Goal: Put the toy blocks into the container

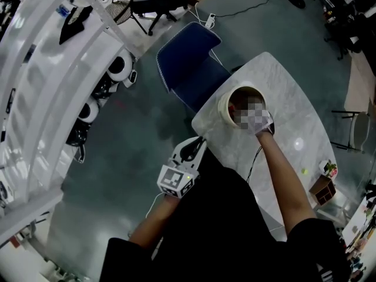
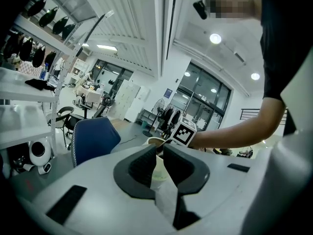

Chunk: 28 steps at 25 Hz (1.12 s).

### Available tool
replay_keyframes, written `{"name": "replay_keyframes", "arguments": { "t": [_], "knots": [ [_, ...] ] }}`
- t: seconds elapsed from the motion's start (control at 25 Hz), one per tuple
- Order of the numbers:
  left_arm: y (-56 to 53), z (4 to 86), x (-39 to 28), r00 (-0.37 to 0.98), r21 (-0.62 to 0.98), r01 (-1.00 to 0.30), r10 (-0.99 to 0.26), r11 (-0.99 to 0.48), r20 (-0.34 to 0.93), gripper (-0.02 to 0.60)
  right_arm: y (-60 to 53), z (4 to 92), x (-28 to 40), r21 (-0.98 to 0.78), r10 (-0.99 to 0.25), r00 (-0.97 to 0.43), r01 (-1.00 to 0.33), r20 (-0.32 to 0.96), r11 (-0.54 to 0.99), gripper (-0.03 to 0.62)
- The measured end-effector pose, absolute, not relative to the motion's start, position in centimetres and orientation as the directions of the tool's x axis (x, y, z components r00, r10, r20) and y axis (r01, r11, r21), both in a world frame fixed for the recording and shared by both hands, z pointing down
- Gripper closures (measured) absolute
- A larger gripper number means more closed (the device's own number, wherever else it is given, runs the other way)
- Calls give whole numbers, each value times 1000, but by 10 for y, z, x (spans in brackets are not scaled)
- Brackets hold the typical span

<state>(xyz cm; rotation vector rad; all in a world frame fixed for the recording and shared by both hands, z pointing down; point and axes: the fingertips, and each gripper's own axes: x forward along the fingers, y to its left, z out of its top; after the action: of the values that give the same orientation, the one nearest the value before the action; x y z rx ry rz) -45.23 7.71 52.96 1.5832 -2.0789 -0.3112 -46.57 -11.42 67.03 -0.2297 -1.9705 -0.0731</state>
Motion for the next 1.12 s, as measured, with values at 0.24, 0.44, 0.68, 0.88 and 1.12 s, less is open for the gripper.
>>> {"name": "replay_keyframes", "arguments": {
  "t": [0.24, 0.44, 0.68, 0.88, 1.12],
  "knots": [
    [84, 524, -450, -189, 452, -844, -949, 289, 254, 561, -110, 657, -466, -57, 126, -428, 171, 895, 984, 335],
    [91, 515, -442, -175, 436, -861, -957, 263, 232, 575, -105, 633, -462, -28, 91, -504, 131, 859, 991, 335],
    [107, 500, -426, -173, 412, -881, -968, 235, 182, 575, -100, 599, -442, -54, 53, -594, 16, 803, 998, 336],
    [132, 489, -410, -192, 390, -890, -969, 238, 153, 575, -84, 558, -405, -19, -38, -690, -75, 723, 997, 420],
    [157, 496, -380, -159, 438, -879, -981, 190, 108, 575, -36, 531, -346, -25, -105, -769, -156, 630, 987, 552]
  ]
}}
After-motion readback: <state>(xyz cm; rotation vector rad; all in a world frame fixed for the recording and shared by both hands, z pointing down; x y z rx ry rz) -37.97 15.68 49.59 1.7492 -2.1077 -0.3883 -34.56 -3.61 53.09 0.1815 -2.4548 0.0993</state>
